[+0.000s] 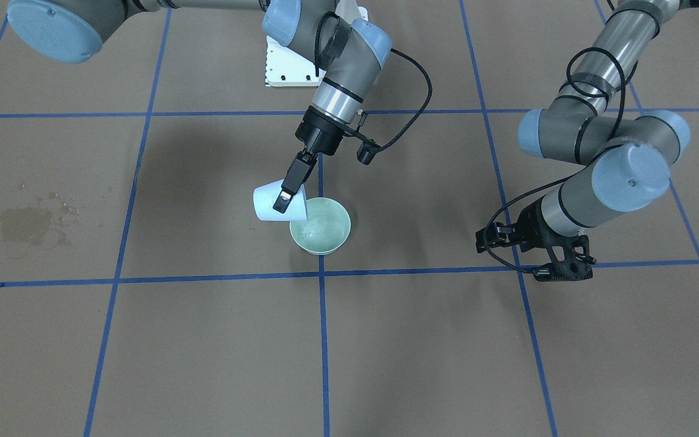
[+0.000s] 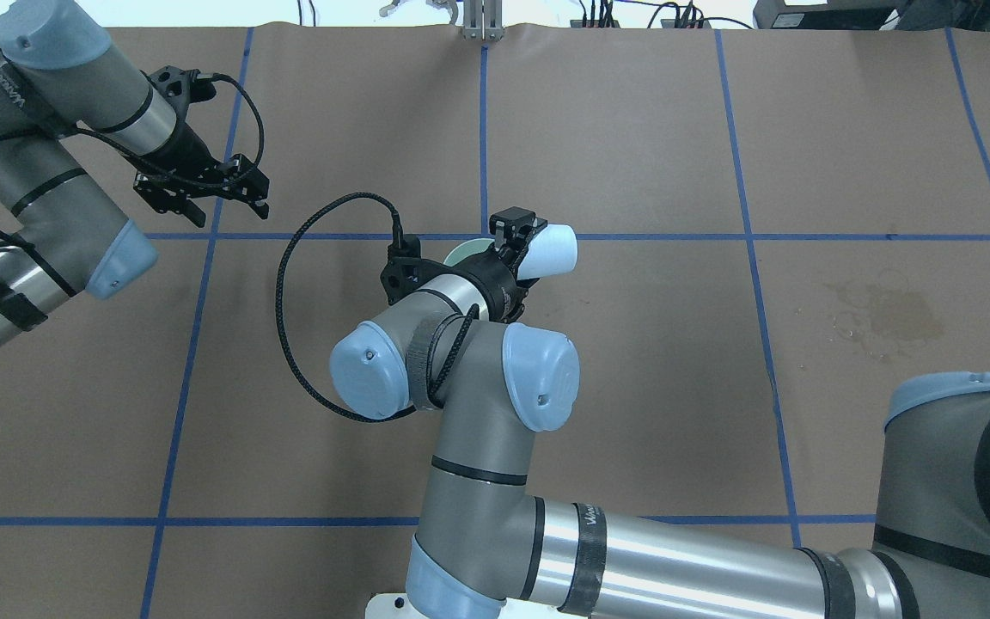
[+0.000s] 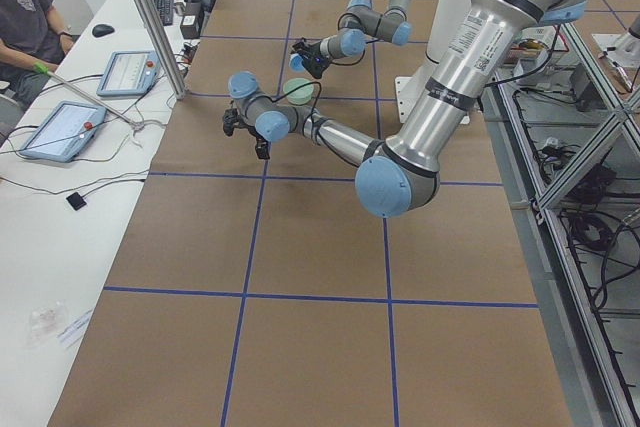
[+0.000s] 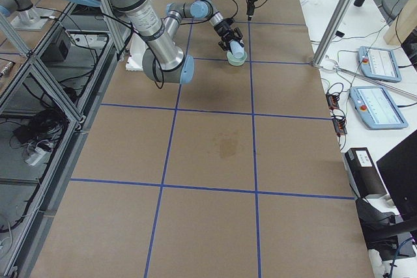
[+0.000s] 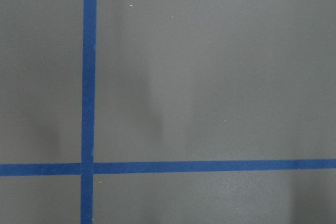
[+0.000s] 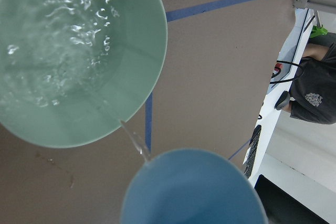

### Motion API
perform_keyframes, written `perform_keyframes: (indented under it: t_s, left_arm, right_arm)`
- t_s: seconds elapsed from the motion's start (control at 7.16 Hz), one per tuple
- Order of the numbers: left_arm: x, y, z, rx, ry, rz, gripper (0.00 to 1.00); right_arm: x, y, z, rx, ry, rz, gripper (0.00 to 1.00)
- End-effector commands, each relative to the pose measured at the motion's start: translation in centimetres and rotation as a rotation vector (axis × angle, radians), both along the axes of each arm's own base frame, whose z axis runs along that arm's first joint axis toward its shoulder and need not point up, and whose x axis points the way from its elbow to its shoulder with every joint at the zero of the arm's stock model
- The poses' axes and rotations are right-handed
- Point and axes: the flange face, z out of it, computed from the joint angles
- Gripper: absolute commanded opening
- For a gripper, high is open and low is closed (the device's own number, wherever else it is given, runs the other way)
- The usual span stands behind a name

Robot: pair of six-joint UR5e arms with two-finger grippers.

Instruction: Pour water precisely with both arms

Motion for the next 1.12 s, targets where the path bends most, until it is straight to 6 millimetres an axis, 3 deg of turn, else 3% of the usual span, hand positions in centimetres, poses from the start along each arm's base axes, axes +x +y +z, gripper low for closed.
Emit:
perform_keyframes:
  t_s: [0.0,0.14,0.28,0.42,0.56,0.7,0.84,0.98]
  left_arm:
    - [0.1,0.1,-0.4,0.003,0.003,0.000,1.00]
    - [0.0,0.1,-0.7,0.006,0.006,-0.002,1.00]
    - [0.0,0.2,-1.2,0.011,0.011,-0.003,1.00]
    - [-0.1,0.3,-1.6,0.017,0.015,-0.005,1.00]
    - [-0.1,0.5,-2.1,0.000,0.019,-0.021,1.00]
    - [-0.1,0.5,-2.7,0.003,0.024,-0.026,1.00]
    - [-0.3,0.6,-2.9,0.006,0.026,-0.028,1.00]
    - [-0.3,0.7,-3.0,0.008,0.028,-0.028,1.00]
  right_arm:
    - [3.3,0.1,0.4,-0.046,-0.377,0.208,0.00]
    - [9.1,0.2,4.1,-0.099,-0.678,0.308,0.00]
    - [12.4,0.1,7.4,-0.104,-0.832,0.307,0.00]
    - [14.7,-1.5,9.4,-0.140,-0.952,0.417,0.00]
    - [18.3,-3.9,11.1,-0.258,-1.103,0.569,0.00]
    - [23.0,-4.0,16.4,-0.276,-1.179,0.585,0.00]
    - [27.8,-2.8,23.4,-0.260,-1.275,0.563,0.00]
    - [32.3,-3.5,27.7,-0.301,-1.302,0.576,0.00]
